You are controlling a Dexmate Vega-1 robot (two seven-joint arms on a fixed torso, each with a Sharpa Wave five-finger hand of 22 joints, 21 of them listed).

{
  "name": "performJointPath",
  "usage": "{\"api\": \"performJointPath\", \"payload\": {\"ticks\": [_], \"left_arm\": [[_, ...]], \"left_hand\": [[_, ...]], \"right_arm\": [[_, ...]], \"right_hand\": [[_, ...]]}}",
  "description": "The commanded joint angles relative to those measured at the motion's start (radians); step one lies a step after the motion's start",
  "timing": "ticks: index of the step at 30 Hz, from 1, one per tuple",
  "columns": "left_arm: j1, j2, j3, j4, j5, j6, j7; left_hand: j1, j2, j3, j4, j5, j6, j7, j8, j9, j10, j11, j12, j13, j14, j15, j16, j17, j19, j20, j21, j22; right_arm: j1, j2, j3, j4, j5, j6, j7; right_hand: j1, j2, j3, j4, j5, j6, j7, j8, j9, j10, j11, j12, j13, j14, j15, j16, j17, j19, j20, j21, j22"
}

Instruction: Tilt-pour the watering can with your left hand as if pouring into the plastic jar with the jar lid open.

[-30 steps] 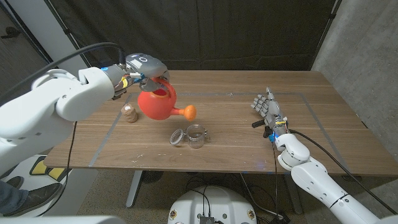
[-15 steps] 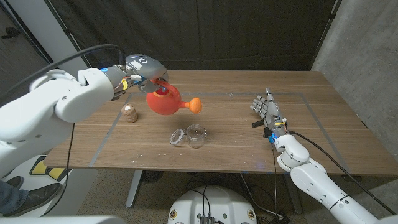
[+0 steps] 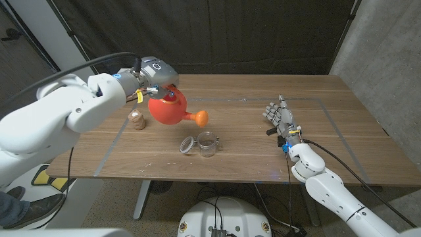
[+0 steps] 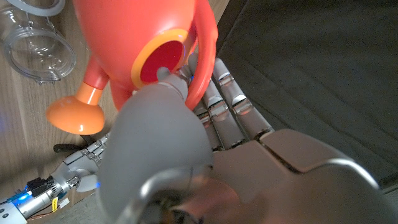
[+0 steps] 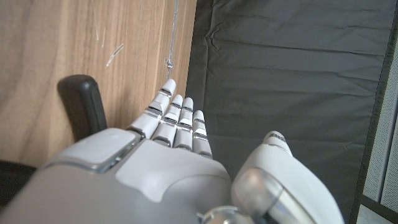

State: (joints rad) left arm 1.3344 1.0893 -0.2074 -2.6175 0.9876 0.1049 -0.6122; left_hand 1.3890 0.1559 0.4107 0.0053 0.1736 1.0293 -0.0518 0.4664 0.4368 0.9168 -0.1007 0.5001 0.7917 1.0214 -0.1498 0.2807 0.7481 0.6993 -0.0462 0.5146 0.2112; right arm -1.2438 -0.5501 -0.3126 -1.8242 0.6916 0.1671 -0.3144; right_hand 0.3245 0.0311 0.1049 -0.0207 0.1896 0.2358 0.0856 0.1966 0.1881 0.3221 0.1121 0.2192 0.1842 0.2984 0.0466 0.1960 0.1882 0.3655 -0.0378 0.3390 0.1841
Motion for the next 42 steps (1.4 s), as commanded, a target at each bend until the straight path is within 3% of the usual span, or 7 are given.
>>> {"api": "performJointPath", "payload": {"ticks": [1, 9, 32, 42], "left_arm": [[-0.045, 0.017, 0.071, 0.019, 0.122, -0.045, 0.007], [-0.085, 0.044, 0.129, 0.043, 0.187, -0.079, 0.030], [-0.017, 0.032, 0.091, 0.050, 0.311, -0.143, 0.077], [-0.046, 0.043, 0.132, 0.052, 0.358, -0.164, 0.064]], "left_hand": [[0.016, 0.018, 0.028, 0.010, 0.005, 0.011, 0.002, 0.012, 0.005, 0.007, -0.013, 0.062, 0.209, 0.000, -0.008, 0.004, 0.005, -0.006, -0.002, 0.010, 0.001], [0.013, 0.015, 0.033, 0.010, 0.005, 0.011, 0.004, 0.014, 0.009, 0.009, -0.017, 0.065, 0.215, 0.002, -0.008, 0.005, 0.011, -0.009, -0.004, 0.014, 0.001], [0.004, 0.010, 0.046, 0.009, 0.005, 0.012, 0.007, 0.019, 0.018, 0.011, -0.019, 0.064, 0.215, 0.003, -0.010, 0.004, 0.023, -0.012, -0.007, 0.027, -0.001], [0.000, 0.008, 0.051, 0.009, 0.005, 0.013, 0.003, 0.021, 0.021, 0.011, -0.019, 0.065, 0.217, 0.003, -0.011, 0.003, 0.027, -0.016, -0.006, 0.032, -0.002]], "right_arm": [[-0.014, 0.001, -0.003, -0.004, 0.004, -0.004, -0.008], [-0.014, -0.002, -0.010, -0.007, 0.013, -0.024, -0.009], [0.000, -0.006, -0.026, -0.016, 0.010, -0.064, -0.024], [0.030, -0.003, -0.038, 0.000, 0.015, -0.083, -0.010]], "right_hand": [[-0.005, 0.007, -0.004, 0.000, 0.000, 0.005, 0.000, 0.001, 0.002, 0.011, -0.002, -0.003, 0.003, 0.010, 0.001, 0.001, 0.003, 0.011, 0.001, -0.002, 0.002], [-0.006, 0.007, -0.004, 0.000, 0.001, 0.005, 0.001, 0.001, 0.002, 0.012, -0.002, -0.002, 0.003, 0.009, 0.001, 0.000, 0.003, 0.012, 0.001, -0.003, 0.002], [-0.007, 0.008, -0.006, -0.001, 0.001, 0.006, 0.001, 0.001, 0.002, 0.010, -0.002, -0.004, 0.003, 0.010, 0.000, 0.000, 0.003, 0.014, 0.000, -0.007, 0.002], [-0.007, 0.008, -0.006, -0.001, 0.001, 0.005, 0.002, 0.001, 0.002, 0.010, -0.002, -0.004, 0.003, 0.010, -0.001, -0.001, 0.002, 0.015, 0.000, -0.009, 0.002]]}}
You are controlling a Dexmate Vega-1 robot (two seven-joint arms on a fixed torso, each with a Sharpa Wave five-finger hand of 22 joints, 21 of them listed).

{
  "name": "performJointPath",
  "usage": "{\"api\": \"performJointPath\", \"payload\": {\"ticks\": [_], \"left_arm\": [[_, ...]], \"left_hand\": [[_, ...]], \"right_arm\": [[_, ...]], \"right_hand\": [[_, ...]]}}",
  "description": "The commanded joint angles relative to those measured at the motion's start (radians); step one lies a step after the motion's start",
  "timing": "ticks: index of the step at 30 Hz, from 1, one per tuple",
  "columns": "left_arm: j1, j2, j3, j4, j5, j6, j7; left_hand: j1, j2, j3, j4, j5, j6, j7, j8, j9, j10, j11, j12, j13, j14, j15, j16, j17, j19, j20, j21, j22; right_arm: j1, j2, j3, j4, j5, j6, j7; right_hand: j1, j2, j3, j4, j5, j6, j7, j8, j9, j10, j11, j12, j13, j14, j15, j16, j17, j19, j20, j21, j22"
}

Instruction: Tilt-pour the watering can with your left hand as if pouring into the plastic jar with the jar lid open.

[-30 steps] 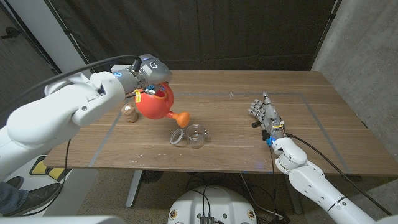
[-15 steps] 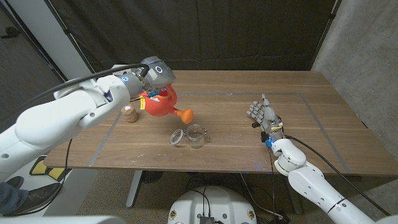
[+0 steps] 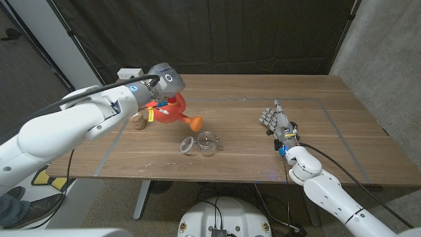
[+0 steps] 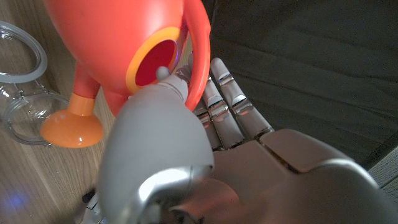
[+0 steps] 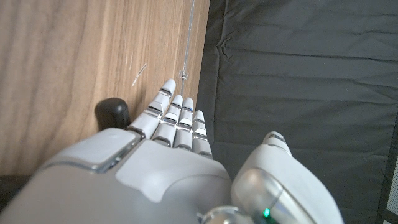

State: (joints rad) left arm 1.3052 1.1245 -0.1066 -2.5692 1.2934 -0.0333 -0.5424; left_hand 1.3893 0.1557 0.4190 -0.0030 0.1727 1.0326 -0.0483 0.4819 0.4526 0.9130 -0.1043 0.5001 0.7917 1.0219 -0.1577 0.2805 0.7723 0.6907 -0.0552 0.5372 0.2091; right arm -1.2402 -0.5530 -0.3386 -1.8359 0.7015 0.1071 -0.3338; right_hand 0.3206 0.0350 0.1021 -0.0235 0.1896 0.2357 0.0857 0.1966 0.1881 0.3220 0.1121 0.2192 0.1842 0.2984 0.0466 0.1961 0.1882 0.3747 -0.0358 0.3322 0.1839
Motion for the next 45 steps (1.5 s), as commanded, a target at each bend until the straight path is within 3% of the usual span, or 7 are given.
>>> {"api": "performJointPath", "payload": {"ticks": [1, 17, 28, 45], "left_arm": [[-0.023, 0.011, 0.037, 0.003, 0.055, -0.028, -0.009], [-0.082, 0.031, 0.096, 0.010, 0.072, -0.036, -0.031], [-0.120, 0.063, 0.148, 0.015, 0.149, -0.051, -0.002], [-0.125, 0.080, 0.168, 0.022, 0.190, -0.043, 0.042]], "left_hand": [[-0.001, 0.008, 0.044, 0.017, 0.006, 0.012, -0.002, 0.007, 0.006, 0.015, -0.017, 0.064, 0.215, 0.003, -0.002, 0.003, 0.004, -0.008, 0.002, 0.010, 0.000], [-0.007, 0.006, 0.051, 0.017, 0.006, 0.012, -0.002, 0.007, 0.008, 0.016, -0.017, 0.064, 0.215, 0.002, -0.002, 0.000, 0.009, -0.013, 0.002, 0.017, -0.002], [-0.013, 0.004, 0.058, 0.015, 0.005, 0.014, -0.003, 0.007, 0.008, 0.015, -0.017, 0.062, 0.215, 0.002, -0.004, -0.001, 0.014, -0.016, 0.001, 0.024, -0.003], [-0.020, 0.002, 0.065, 0.015, 0.005, 0.015, -0.006, 0.005, 0.006, 0.020, -0.021, 0.061, 0.210, 0.004, -0.007, -0.004, 0.019, -0.022, -0.001, 0.032, -0.004]], "right_arm": [[0.028, 0.000, -0.013, 0.014, 0.005, -0.022, 0.011], [0.041, 0.008, -0.016, 0.038, 0.015, -0.018, 0.022], [0.053, 0.017, -0.021, 0.054, 0.013, -0.009, 0.029], [0.053, 0.024, -0.021, 0.058, 0.011, -0.002, 0.025]], "right_hand": [[-0.003, 0.004, -0.003, 0.001, 0.001, 0.005, 0.003, 0.001, 0.002, 0.010, -0.002, -0.004, 0.003, 0.010, 0.000, -0.001, 0.002, 0.006, -0.001, -0.003, 0.002], [-0.004, 0.005, -0.004, 0.001, 0.001, 0.006, 0.002, 0.001, 0.002, 0.010, -0.002, -0.004, 0.003, 0.011, 0.000, -0.001, 0.002, 0.007, -0.002, -0.006, 0.002], [-0.004, 0.005, -0.005, 0.000, 0.001, 0.006, 0.002, 0.001, 0.002, 0.011, -0.002, -0.004, 0.003, 0.011, 0.000, -0.001, 0.002, 0.009, -0.003, -0.007, 0.002], [-0.005, 0.006, -0.006, -0.001, 0.002, 0.006, 0.003, 0.000, 0.002, 0.011, -0.002, -0.005, 0.003, 0.011, -0.001, -0.002, 0.002, 0.010, -0.003, -0.011, 0.002]]}}
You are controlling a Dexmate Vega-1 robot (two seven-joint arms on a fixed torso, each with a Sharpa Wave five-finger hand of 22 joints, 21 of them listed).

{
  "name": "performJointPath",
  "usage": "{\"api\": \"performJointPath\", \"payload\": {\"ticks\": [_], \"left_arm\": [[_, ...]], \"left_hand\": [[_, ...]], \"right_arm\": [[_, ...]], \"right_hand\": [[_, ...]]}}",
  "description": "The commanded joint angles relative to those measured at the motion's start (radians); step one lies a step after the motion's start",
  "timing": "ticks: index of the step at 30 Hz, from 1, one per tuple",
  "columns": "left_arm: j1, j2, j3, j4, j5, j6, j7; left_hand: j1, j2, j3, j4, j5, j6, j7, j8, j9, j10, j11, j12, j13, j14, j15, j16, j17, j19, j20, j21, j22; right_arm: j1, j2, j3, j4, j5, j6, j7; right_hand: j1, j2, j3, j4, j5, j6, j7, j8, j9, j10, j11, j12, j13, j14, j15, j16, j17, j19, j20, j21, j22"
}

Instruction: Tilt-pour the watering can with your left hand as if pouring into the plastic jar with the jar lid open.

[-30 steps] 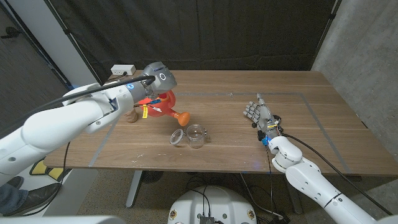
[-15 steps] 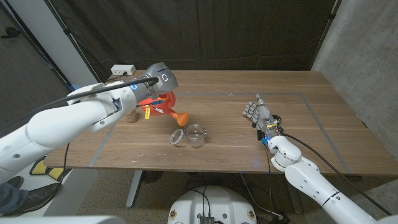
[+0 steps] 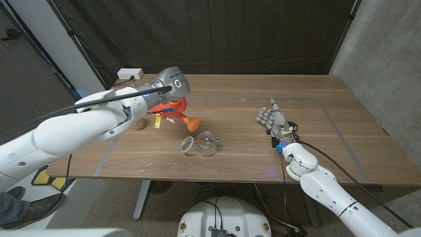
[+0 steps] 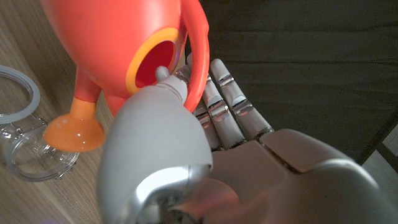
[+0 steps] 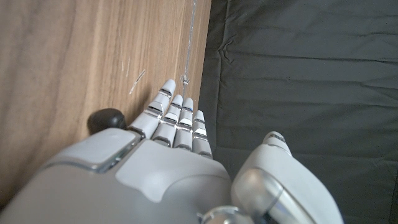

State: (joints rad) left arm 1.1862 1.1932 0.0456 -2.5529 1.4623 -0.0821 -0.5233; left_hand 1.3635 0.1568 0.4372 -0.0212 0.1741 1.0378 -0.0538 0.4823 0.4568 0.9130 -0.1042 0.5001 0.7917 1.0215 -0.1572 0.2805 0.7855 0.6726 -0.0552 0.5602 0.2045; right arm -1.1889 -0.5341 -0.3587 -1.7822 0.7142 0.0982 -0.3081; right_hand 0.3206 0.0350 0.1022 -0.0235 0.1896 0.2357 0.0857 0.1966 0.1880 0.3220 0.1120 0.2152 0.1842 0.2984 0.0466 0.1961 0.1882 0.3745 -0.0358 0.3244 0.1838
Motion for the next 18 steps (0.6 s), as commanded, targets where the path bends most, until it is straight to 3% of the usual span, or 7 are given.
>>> {"api": "performJointPath", "payload": {"ticks": [1, 18], "left_arm": [[-0.003, 0.011, 0.014, 0.007, 0.021, 0.008, 0.024], [0.029, -0.062, -0.050, 0.023, -0.160, 0.074, 0.033]], "left_hand": [[0.005, 0.001, 0.047, 0.033, 0.004, 0.010, 0.001, 0.004, 0.001, 0.021, -0.021, 0.060, 0.207, 0.003, -0.006, -0.005, 0.006, -0.004, -0.001, 0.010, 0.000], [-0.002, -0.002, 0.056, 0.030, 0.004, 0.003, 0.013, -0.001, 0.000, 0.019, -0.023, 0.057, 0.203, 0.008, -0.008, -0.007, 0.010, -0.005, -0.005, 0.021, -0.001]], "right_arm": [[0.001, 0.005, -0.001, 0.004, -0.002, 0.007, -0.001], [0.001, 0.005, 0.001, 0.003, -0.009, 0.019, 0.001]], "right_hand": [[-0.005, 0.006, -0.006, -0.001, 0.002, 0.006, 0.003, 0.000, 0.002, 0.011, -0.003, -0.001, 0.003, 0.011, -0.001, -0.002, 0.002, 0.011, -0.003, -0.003, 0.002], [-0.005, 0.007, -0.007, -0.002, 0.002, 0.006, 0.002, 0.000, 0.002, 0.011, -0.002, -0.001, 0.003, 0.010, 0.000, -0.002, 0.002, 0.012, -0.002, -0.006, 0.003]]}}
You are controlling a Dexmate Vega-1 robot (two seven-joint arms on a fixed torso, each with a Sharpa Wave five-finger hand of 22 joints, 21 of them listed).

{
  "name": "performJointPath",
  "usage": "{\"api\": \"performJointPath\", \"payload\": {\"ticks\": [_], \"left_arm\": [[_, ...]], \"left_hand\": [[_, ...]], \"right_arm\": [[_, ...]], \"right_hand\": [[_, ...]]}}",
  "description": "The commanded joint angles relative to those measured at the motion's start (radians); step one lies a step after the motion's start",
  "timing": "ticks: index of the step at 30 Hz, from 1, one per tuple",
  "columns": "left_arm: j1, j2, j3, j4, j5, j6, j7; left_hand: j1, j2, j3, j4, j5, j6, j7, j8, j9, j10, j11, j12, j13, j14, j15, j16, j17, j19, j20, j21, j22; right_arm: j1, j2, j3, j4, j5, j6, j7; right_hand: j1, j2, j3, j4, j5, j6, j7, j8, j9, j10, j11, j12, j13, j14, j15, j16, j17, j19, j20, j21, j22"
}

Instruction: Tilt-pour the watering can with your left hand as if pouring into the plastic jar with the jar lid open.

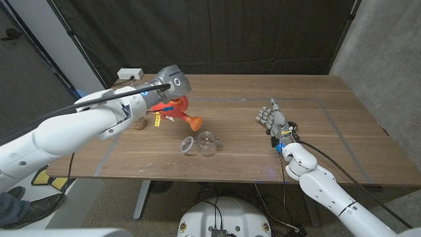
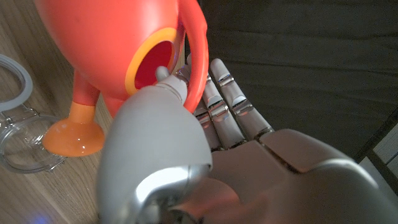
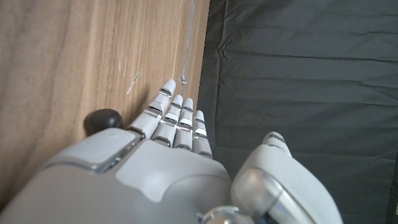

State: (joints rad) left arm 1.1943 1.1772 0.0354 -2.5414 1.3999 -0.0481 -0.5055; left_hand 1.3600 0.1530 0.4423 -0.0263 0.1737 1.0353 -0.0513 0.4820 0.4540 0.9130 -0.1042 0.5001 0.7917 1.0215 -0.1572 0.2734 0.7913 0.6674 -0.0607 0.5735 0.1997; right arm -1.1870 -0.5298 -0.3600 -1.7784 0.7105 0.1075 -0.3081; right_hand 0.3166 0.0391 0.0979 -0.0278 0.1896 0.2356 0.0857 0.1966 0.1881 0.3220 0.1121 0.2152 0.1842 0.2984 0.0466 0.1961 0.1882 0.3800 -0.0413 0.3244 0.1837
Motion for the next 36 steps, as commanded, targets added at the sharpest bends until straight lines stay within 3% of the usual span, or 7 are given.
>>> {"api": "performJointPath", "payload": {"ticks": [1, 20, 26, 36], "left_arm": [[0.027, -0.053, -0.044, 0.014, -0.104, 0.046, 0.025], [0.009, -0.118, -0.039, 0.063, -0.328, 0.138, 0.046], [-0.020, -0.170, 0.017, 0.095, -0.388, 0.196, 0.116], [-0.068, -0.207, 0.099, 0.143, -0.487, 0.274, 0.202]], "left_hand": [[0.001, 0.001, 0.051, 0.034, 0.005, 0.003, 0.010, -0.001, 0.003, 0.020, -0.022, 0.056, 0.202, 0.008, -0.008, -0.001, 0.005, 0.003, 0.002, 0.009, 0.003], [-0.004, 0.000, 0.064, 0.025, 0.007, -0.012, 0.026, -0.004, 0.014, 0.026, -0.024, 0.063, 0.209, 0.030, -0.008, 0.003, 0.012, 0.013, 0.011, 0.031, 0.004], [-0.007, -0.001, 0.067, 0.023, 0.007, -0.017, 0.030, -0.005, 0.017, 0.027, -0.022, 0.062, 0.206, 0.034, -0.005, 0.004, 0.014, 0.013, 0.012, 0.036, 0.004], [-0.014, -0.009, 0.072, 0.018, 0.008, -0.016, 0.035, -0.006, 0.021, 0.033, -0.017, 0.054, 0.190, 0.048, -0.005, 0.006, 0.016, 0.034, 0.012, 0.053, 0.003]], "right_arm": [[-0.002, 0.001, 0.003, -0.001, -0.005, 0.011, 0.001], [-0.033, -0.028, 0.023, -0.053, -0.010, 0.001, -0.019], [-0.046, -0.038, 0.029, -0.065, -0.004, -0.001, -0.015], [-0.048, -0.054, 0.033, -0.076, 0.003, -0.011, -0.002]], "right_hand": [[-0.001, 0.003, -0.002, 0.003, 0.002, 0.006, 0.002, 0.000, 0.002, 0.012, -0.001, -0.001, 0.003, 0.010, 0.000, -0.002, 0.002, 0.007, 0.003, -0.007, 0.003], [-0.001, 0.003, -0.003, 0.002, 0.002, 0.007, 0.001, 0.000, 0.002, 0.012, -0.002, -0.001, 0.003, 0.011, 0.000, -0.002, 0.002, 0.009, 0.004, -0.010, 0.003], [-0.001, 0.004, -0.003, 0.001, 0.002, 0.007, 0.001, 0.000, 0.002, 0.013, -0.002, -0.001, 0.003, 0.012, 0.000, -0.002, 0.002, 0.010, 0.004, -0.011, 0.003], [-0.001, 0.004, -0.004, 0.001, 0.002, 0.007, 0.002, 0.001, 0.002, 0.014, -0.002, -0.001, 0.003, 0.011, 0.001, -0.003, 0.002, 0.010, 0.004, -0.013, 0.003]]}}
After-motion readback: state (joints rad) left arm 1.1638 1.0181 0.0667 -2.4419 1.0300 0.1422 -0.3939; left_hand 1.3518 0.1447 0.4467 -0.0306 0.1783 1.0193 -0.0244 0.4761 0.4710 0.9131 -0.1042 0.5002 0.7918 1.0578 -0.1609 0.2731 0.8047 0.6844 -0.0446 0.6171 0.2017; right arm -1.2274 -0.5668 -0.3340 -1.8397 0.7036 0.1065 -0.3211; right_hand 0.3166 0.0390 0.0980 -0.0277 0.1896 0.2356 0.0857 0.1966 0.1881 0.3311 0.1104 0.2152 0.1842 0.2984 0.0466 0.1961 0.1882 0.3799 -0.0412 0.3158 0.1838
